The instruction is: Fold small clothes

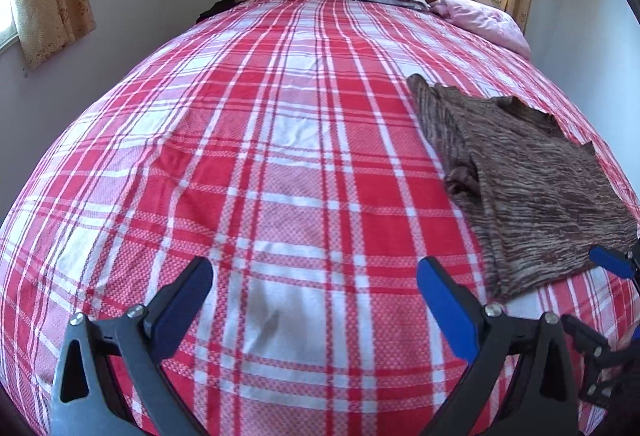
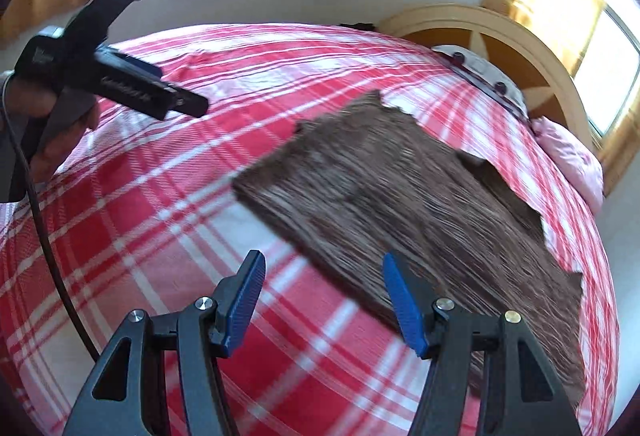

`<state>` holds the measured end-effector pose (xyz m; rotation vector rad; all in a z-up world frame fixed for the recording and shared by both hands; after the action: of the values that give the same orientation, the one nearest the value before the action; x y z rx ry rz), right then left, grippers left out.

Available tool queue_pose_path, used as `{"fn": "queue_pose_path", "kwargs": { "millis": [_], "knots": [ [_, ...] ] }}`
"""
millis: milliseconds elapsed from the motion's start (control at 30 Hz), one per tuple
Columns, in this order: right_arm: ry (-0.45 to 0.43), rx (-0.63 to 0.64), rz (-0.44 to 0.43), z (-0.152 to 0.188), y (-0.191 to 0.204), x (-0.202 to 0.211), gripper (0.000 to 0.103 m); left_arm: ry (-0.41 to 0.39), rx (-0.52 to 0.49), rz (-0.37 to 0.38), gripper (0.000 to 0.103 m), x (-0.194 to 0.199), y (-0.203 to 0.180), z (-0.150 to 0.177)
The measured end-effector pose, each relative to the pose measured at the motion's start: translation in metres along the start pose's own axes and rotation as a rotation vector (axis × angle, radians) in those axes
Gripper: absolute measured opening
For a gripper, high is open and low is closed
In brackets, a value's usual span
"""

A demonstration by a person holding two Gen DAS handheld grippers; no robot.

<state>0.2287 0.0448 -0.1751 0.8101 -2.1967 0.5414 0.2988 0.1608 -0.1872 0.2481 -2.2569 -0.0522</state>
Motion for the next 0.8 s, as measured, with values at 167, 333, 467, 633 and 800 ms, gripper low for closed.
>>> {"fn": "queue_pose_path", "kwargs": {
  "millis": [167,333,467,633,800],
  "knots": [
    [0.003,0.043,-0.016,-0.016,0.018,-0.021,0.062,0.020,0.001,-0.005,0.103,-0.008,0.004,-0.004],
    [0.015,0.070,0.043,-0.029,0.027,-0.043,0.062,0.026,-0.025,-0.007,0.103,-0.013,0.001,-0.007],
    [0.015,0.038,0.109,-0.033,0.019,-0.048,0.062,0.034,-0.039,-0.004,0.103,-0.018,-0.004,-0.011],
    [0.001,0.016,0.089,-0.030,0.016,-0.048,0.056,0.050,-0.041,0.005,0.103,-0.027,-0.013,-0.021],
    [-0.004,0.019,0.083,-0.027,0.019,-0.048,0.040,0.036,-0.059,0.017,0.103,-0.032,-0.024,-0.033]
  ]
}}
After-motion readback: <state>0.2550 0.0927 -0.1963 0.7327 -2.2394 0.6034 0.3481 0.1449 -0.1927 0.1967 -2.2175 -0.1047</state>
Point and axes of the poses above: each gripper's, at about its wrist camera, not at the fingertips, and x roughly against the way its jaws point, y to its left, z to its underside, the point moved 3 cm from there along -x, roughly the way its jaws point, and after that the axes turned 13 degrees about -z, right-handed, at the moved point
